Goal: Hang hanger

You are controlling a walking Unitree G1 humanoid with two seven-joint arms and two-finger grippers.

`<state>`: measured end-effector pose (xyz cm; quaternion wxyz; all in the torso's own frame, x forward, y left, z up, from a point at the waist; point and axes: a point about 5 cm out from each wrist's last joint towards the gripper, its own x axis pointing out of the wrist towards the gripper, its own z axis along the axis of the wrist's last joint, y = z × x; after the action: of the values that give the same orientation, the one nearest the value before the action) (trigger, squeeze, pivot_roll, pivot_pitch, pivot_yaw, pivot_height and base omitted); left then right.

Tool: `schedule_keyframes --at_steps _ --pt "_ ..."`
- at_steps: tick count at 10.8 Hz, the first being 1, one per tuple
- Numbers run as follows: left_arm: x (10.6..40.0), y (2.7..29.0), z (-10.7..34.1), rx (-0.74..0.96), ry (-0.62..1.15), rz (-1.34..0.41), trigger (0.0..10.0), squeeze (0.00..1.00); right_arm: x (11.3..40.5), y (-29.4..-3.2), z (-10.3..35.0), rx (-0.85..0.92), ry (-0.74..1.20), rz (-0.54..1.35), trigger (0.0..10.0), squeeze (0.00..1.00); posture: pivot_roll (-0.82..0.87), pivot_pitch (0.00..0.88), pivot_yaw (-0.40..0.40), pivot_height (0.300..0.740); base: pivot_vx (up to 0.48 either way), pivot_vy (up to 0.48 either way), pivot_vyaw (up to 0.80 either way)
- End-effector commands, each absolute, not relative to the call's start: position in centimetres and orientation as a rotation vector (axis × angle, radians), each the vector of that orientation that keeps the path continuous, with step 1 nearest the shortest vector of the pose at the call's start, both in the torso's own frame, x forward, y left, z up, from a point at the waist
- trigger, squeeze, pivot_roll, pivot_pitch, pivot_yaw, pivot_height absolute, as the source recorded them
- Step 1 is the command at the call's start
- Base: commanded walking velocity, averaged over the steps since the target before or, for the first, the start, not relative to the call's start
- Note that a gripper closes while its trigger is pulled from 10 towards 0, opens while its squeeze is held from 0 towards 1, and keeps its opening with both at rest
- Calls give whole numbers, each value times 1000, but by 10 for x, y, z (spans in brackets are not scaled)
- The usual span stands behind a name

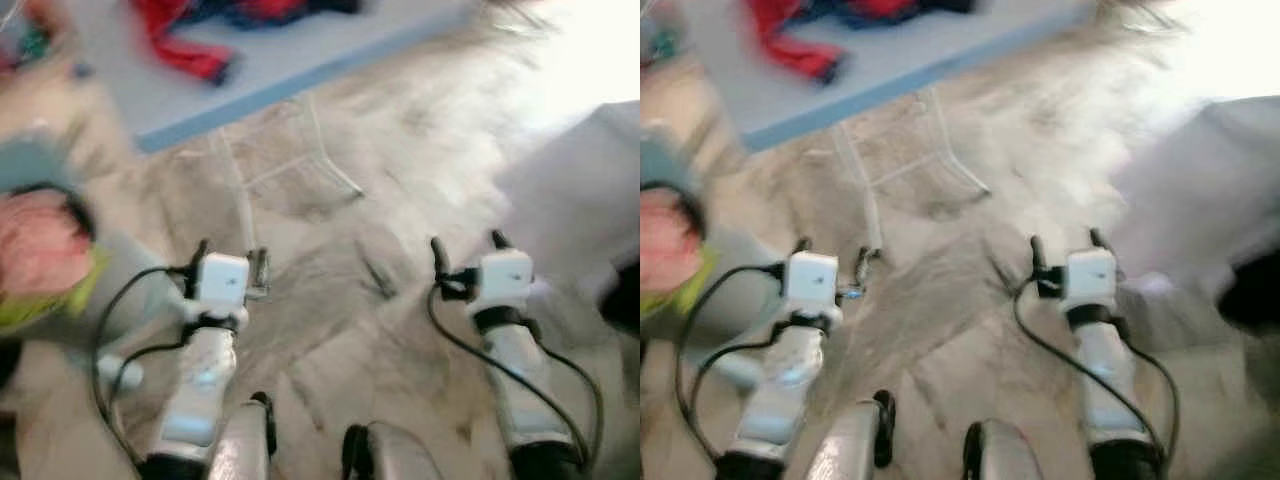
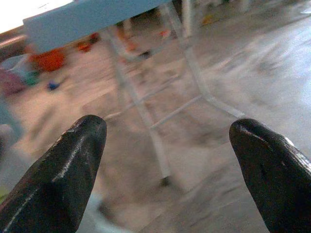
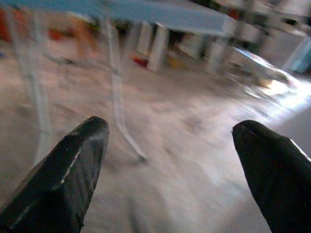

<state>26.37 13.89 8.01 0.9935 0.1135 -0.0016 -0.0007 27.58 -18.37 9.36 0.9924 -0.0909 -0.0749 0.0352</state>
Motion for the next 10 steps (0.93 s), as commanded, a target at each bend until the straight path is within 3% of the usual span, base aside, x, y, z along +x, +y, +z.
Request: schedule_keyframes --at_steps 1,2,4,8,10 --pt "261 137 77 220 14 -7 10000 0 272 -191 89 -189 -127 56 10000 0 -23 208 -18 740 0 0 800" --pt "262 138 77 220 13 -8 10000 0 272 -191 89 -187 -127 55 10000 0 -25 207 -16 740 0 0 800" --pt "263 141 75 239 30 23 10000 0 272 -191 90 -174 -136 49 10000 0 -22 207 -13 740 0 480 634" --pt "263 144 75 257 24 26 10000 0 271 -187 90 -63 -139 54 10000 0 -11 205 -8 740 0 480 0" --pt "263 143 75 256 25 20 10000 0 273 -202 83 63 -80 -71 10000 0 -14 205 -7 740 0 480 0"
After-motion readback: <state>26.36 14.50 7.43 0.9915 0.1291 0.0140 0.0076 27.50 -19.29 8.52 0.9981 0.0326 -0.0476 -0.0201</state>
